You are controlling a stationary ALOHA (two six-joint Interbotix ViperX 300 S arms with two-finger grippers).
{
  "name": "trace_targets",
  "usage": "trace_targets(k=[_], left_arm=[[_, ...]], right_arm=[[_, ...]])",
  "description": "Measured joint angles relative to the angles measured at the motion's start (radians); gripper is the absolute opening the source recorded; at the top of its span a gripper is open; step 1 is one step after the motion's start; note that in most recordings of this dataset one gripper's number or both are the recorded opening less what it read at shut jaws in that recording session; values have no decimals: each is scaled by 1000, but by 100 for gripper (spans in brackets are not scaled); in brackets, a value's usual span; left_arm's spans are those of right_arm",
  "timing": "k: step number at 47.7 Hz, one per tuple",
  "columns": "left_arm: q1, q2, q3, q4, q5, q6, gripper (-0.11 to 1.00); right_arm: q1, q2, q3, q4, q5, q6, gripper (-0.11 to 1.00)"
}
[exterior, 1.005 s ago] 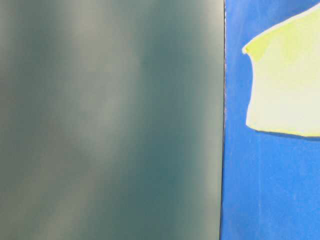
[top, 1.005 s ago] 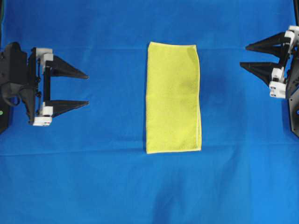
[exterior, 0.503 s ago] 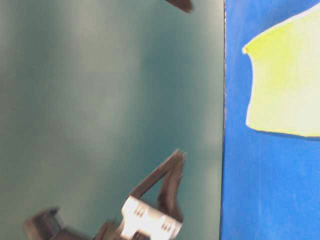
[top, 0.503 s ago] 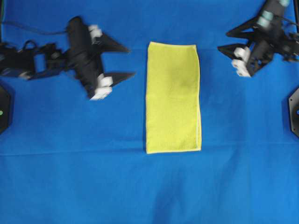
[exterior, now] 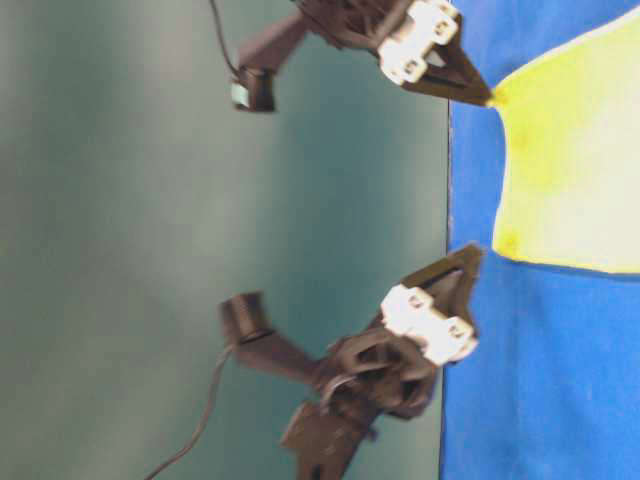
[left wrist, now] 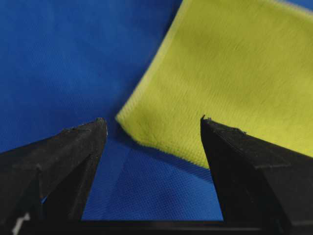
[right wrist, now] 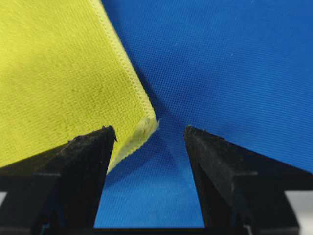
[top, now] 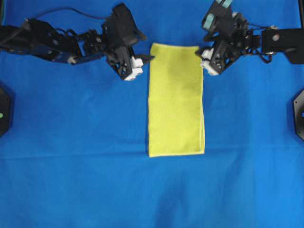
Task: Fold the yellow towel.
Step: 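Move both grippers to the strip's top end and grasp its corners, then fold the strip's top end down onto its bottom end with both grippers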
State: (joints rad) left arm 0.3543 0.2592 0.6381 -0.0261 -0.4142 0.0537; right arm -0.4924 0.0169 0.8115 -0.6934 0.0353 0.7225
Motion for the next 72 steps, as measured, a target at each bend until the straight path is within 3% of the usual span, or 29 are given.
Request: trace_targets(k=[16,22,26,33,47,60,72], left_arm=[[43,120,-84,0,-3,-2,71],[58,135,-95,0,-2,0,54],[57,135,-95,0,0,0,35],[52,135,-95,2,9,2,4],[48,135,-98,3,21,25,3],[75,74,-132,3,95,146,3],[107,66,-179,3,184,202,3]], right_arm=[[-54,92,-26,0,-5,3,62],[-57,92,-26,0,-6,3,58],[-57,94,-26,0,-11,3,44],[-57,94,-26,0,-8,5,6],[-57,94,-25,5,-6,12,3],[-83,67,-32,8,11,12,3],[-121,48,-64,8,41,12,3]])
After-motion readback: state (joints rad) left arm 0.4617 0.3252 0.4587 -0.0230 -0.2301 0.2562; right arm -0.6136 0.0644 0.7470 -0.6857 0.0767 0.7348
